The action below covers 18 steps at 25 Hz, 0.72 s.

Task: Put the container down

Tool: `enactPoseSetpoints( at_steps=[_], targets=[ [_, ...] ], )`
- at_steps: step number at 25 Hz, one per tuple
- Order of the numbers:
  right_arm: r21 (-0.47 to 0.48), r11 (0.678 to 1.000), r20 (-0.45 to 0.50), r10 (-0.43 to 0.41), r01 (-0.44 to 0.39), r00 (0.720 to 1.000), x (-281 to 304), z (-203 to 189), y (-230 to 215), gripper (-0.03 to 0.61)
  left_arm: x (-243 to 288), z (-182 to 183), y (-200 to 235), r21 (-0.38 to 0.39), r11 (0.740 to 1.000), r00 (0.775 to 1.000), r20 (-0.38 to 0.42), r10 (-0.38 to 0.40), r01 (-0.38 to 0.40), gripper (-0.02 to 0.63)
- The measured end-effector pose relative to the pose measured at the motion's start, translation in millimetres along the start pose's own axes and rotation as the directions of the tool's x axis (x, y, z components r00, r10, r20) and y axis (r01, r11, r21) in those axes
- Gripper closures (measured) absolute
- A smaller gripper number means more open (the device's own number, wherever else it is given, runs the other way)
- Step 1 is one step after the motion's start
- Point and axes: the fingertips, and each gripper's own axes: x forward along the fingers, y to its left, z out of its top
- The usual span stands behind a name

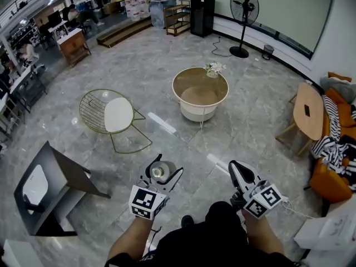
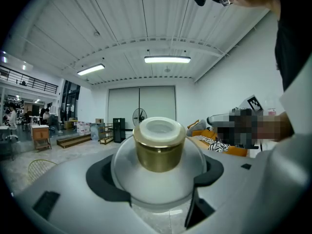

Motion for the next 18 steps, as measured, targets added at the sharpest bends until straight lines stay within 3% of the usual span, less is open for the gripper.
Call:
enactPoseSetpoints(
  at_steps=[9,18],
  targets=[
    [0.045,0.999,-0.02,0.014,-0.013,1.0,38,-10,-31,0.564,36,-12,21,-0.022,1.0,1.0,-0.022,-0.011,0.011,0.275],
    [0.101,0.993,-0.04,0.064,-0.06,0.997,108,-11,-131,0.564,148,-12,67,-0.029,1.0,0.999,-0.049,0.011,-0.012,0.275]
  ],
)
